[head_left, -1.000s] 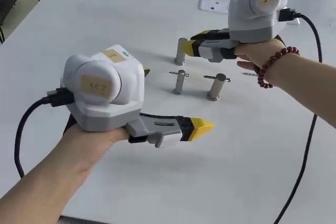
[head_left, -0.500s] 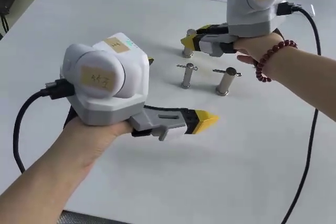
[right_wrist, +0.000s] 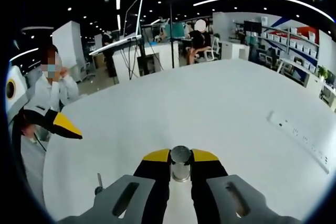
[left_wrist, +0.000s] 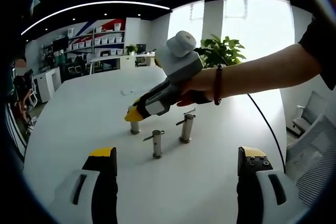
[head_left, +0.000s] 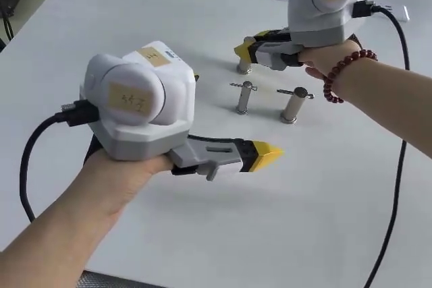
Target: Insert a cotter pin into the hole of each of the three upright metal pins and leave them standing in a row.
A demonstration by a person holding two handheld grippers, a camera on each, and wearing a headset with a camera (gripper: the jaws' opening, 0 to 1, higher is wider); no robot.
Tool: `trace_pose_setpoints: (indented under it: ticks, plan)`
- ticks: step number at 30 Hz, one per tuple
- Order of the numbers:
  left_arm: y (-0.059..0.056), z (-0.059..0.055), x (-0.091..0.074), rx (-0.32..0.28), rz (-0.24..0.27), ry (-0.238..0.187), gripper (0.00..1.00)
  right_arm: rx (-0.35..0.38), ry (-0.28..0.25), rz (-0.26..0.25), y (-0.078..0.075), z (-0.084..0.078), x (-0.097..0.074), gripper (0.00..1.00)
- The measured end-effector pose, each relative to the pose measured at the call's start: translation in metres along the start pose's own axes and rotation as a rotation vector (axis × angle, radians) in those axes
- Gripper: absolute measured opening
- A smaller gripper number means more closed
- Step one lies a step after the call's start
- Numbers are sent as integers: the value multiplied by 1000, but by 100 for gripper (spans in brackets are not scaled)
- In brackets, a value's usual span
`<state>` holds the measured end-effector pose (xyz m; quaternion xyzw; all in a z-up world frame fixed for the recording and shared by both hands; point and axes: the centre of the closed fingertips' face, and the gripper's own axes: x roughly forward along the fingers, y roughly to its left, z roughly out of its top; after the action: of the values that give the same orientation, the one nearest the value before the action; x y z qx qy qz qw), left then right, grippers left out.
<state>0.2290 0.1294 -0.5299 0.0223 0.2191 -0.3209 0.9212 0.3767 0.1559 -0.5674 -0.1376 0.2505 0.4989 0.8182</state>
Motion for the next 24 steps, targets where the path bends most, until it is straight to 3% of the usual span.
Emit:
trace_pose_setpoints:
  ticks: [7,14,24]
  plan:
    - [1,2,0,3,2,-7,95,46,0,0,-6,-5,-8,8]
    - [5,3,-2,-10,9,-15,96,35,9,-20,-16,-11,-26,8]
    - [-5,5,1,3,-26,-19,97,23,31,-52,-30,-26,-58,8]
